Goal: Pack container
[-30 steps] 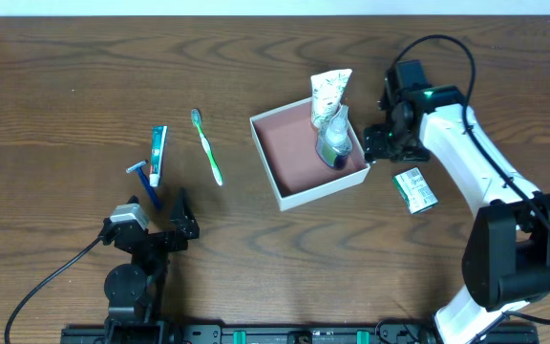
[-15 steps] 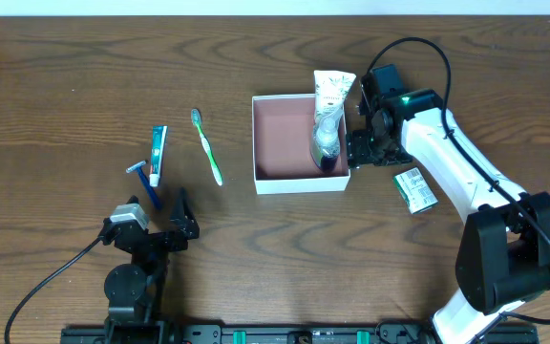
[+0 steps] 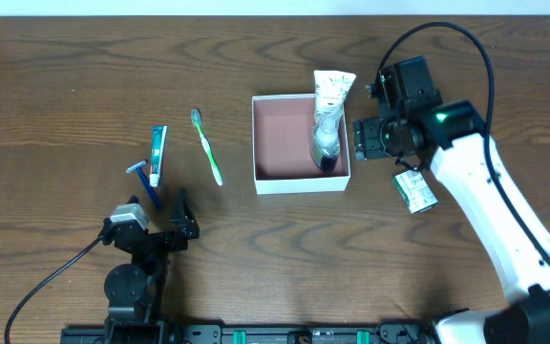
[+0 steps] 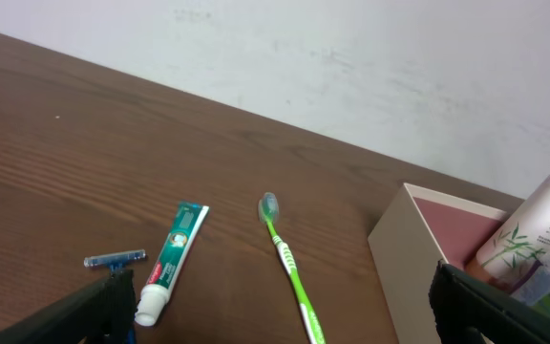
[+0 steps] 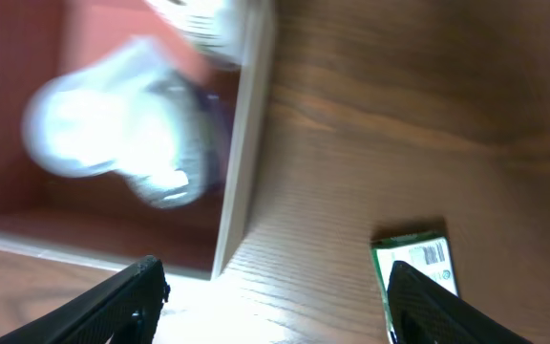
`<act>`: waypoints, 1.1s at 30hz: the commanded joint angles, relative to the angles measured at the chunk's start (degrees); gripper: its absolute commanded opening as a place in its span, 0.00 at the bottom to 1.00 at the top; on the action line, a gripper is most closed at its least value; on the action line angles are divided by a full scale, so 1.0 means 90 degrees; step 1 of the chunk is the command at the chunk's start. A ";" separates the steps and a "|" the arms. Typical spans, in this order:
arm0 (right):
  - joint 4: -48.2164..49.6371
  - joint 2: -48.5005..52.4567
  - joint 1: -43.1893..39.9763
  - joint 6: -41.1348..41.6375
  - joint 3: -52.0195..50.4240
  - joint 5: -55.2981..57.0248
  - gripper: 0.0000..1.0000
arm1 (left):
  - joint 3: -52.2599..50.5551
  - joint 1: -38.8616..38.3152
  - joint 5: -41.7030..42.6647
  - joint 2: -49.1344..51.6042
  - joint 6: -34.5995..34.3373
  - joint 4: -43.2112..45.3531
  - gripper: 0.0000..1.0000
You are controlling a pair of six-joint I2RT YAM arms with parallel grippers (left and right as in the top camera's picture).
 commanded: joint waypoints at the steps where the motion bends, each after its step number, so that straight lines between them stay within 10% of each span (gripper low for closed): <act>1: 0.0061 -0.0228 0.0398 -0.0678 0.0005 -0.0024 0.73 | -0.0112 0.0032 -0.0168 0.0007 0.0058 -0.0243 0.98; 11: 0.0330 0.0022 0.1163 -0.2441 0.0002 -0.0245 0.59 | -0.0112 0.0032 -0.0168 0.0007 0.0058 -0.0243 0.98; 21: 0.1025 0.0967 0.1498 -0.3213 0.0002 -0.0726 0.04 | -0.0112 0.0032 -0.0168 0.0007 0.0061 -0.0243 0.98; 33: 0.1297 0.1802 0.1681 -0.3614 0.0002 -0.0461 0.01 | -0.0112 0.0032 -0.0168 0.0007 0.0058 -0.0243 0.98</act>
